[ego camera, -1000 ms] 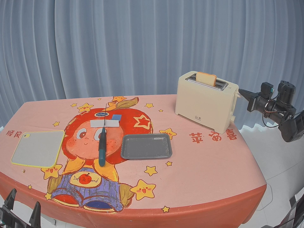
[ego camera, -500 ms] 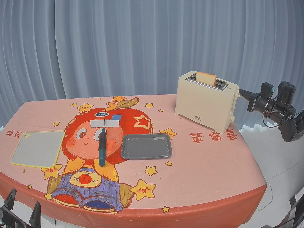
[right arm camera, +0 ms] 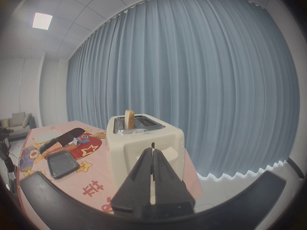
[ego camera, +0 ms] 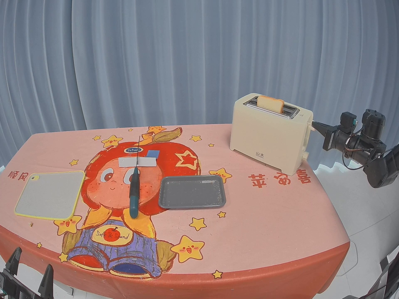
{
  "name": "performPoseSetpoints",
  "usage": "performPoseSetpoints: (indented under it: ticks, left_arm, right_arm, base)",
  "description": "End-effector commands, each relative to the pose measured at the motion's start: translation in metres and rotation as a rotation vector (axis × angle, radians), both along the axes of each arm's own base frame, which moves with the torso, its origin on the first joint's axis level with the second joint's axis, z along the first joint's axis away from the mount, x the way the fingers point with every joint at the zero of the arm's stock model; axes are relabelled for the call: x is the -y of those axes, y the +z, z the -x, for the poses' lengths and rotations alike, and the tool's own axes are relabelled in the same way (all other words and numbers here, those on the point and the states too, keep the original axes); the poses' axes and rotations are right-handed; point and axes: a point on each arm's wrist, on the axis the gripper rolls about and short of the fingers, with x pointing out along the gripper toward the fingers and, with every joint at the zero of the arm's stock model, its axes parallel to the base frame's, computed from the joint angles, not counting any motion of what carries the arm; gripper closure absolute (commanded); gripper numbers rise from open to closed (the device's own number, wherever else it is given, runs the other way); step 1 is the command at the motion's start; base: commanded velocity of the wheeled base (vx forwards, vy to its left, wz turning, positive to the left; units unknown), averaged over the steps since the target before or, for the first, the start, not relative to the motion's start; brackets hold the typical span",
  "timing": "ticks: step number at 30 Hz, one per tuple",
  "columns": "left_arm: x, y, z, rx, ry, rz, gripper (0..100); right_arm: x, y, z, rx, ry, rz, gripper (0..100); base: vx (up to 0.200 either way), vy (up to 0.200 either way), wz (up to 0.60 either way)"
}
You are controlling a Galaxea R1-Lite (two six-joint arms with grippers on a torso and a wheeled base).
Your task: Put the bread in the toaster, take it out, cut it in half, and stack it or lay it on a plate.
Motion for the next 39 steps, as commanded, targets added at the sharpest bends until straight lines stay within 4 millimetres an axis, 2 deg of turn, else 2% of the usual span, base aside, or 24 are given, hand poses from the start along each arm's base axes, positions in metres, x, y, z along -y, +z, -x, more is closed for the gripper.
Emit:
performPoseSetpoints:
  ticks: [1, 21, 39]
  left_arm:
    - [0.0, -0.005, -0.001, -0.012, 0.0, 0.001, 0]
    - [0.0, -0.005, -0.001, -0.012, 0.0, 0.001, 0]
    - [0.0, -0.005, -0.001, -0.012, -0.001, 0.001, 0]
  right_arm:
    - [0.0, -0.011, -0.002, -0.022, 0.001, 0.021, 100]
    - [0.003, -0.039, -0.008, -0.104, -0.016, 0.037, 100]
    - [0.002, -0.048, -0.01, -0.122, -0.016, 0.053, 100]
  base:
    - [0.0, 0.0, 0.0]
    - [0.0, 0.0, 0.0]
    - [0.0, 0.0, 0.0]
